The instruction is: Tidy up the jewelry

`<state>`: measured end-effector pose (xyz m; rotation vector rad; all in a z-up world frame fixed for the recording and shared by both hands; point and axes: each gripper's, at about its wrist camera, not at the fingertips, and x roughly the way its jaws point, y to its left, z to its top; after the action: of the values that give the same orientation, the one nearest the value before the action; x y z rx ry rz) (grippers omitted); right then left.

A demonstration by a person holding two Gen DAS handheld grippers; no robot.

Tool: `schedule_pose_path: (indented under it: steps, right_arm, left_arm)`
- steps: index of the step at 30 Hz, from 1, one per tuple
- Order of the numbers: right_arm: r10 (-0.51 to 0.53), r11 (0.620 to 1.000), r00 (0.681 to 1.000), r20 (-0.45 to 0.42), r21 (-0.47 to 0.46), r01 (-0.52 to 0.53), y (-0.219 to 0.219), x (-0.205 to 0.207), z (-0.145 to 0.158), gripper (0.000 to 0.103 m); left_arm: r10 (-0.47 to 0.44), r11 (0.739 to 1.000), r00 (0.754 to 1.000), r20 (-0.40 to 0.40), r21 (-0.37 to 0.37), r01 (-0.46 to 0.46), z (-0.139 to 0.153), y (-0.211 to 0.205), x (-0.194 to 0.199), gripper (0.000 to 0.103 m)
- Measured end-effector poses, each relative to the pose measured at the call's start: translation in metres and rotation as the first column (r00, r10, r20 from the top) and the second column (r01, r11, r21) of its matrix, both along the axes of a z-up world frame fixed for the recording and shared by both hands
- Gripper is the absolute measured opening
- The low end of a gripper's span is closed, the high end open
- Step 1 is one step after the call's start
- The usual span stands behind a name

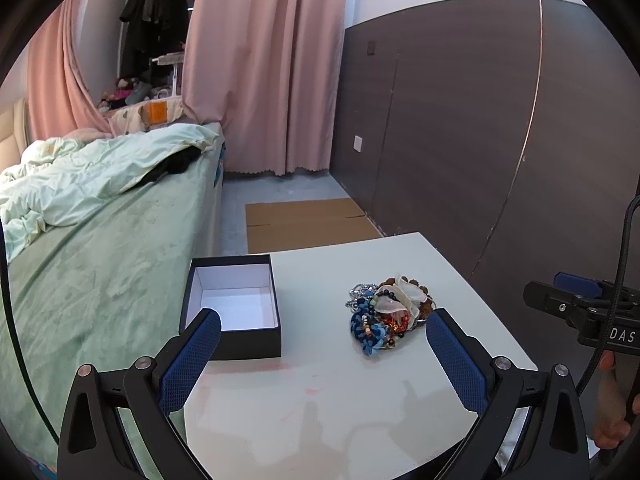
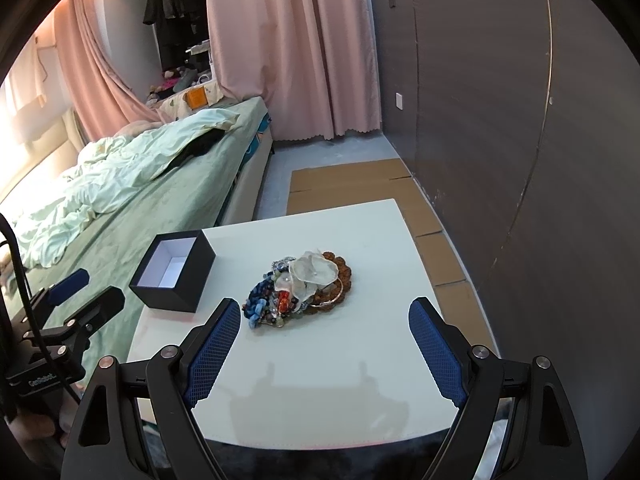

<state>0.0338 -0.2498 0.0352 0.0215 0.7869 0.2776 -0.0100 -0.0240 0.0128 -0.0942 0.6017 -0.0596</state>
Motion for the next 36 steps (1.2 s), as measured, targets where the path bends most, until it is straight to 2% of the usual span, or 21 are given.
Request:
schedule_pose_path:
  steps: [17,29,36]
  right_arm:
    - [-0.049,0.998,0.999,0.009,0.028,0.049,-0.008,0.002,0.001,0.086]
    - [-0.101,0.988,0.994,-0.045,0.115,0.105,-0.038,0.022,-0.005,0.086]
    - [-0.137,0.969,0.982,-0.131,0.186,0.160,-0.057,0.040,-0.019,0.086]
  left_arm:
    - [0.001,1.000,1.000,0.001,0.003,-0.001,0.001,-0.003,-0.001,0.102]
    - [-0.024,0.997,0.999,-0.026,-0.077,0.022,-0.004,-0.010,0.024,0.102]
    - [-0.061,0.994,0.997,-0.056,-0.092,0.055,-0.014,-0.020,0.039,0.089]
